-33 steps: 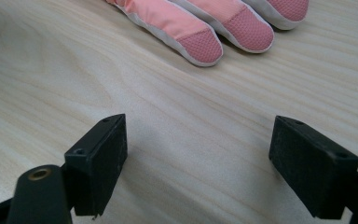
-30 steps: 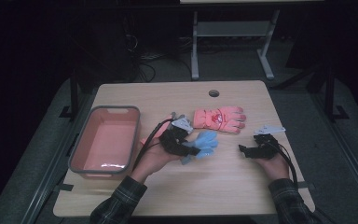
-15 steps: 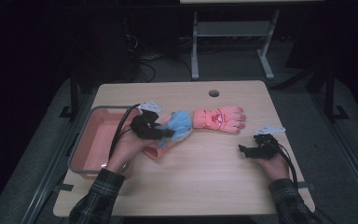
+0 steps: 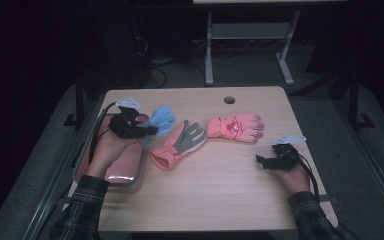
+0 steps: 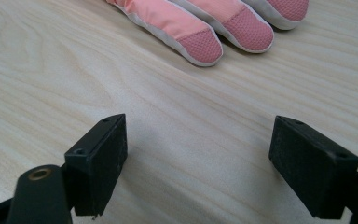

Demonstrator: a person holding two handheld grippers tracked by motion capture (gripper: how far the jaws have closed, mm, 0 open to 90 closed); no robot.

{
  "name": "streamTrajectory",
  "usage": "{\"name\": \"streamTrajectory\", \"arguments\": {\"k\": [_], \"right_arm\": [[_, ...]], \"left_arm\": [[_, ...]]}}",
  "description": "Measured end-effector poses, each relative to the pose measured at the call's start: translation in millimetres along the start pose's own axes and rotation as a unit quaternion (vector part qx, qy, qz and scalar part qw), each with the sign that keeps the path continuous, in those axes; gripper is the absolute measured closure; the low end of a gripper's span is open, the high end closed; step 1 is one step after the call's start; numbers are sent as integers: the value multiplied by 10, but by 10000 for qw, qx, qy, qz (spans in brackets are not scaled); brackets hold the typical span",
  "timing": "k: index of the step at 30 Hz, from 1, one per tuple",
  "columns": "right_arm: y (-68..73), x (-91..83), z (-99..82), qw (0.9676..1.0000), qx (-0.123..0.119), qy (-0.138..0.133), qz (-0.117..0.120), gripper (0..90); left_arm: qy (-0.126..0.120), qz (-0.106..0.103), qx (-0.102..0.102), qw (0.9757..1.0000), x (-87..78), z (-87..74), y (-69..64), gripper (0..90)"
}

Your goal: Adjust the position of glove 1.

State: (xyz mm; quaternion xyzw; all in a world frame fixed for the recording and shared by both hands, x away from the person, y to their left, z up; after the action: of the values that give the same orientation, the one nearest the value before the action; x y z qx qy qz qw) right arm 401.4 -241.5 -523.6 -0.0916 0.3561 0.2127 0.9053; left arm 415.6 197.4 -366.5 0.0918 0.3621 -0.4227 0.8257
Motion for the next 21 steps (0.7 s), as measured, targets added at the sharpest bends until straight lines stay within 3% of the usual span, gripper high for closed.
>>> {"name": "streamTrajectory", "arguments": {"k": [12,21], "right_arm": [[-1,0,0,10000,-9,0,0,186],[-1,0,0,10000,-7,-1,0,186]], "left_arm": [[16,474,-448,9979,-114,-275,473,755],[203,686,-667,9952,-12,-507,722,754]]}}
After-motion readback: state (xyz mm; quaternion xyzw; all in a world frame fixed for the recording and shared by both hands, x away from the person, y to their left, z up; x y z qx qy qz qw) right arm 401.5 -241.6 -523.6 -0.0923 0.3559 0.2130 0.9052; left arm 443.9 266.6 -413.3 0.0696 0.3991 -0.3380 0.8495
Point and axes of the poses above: each handheld gripper's, and its own axes: x roughly forward along the jaws, z roughly out of its top, y roughly to its left, the point moved 6 cm from there along x, roughly forward along the jaws, and after that the axes turned 4 degrees about -z, right-handed, at the moved point
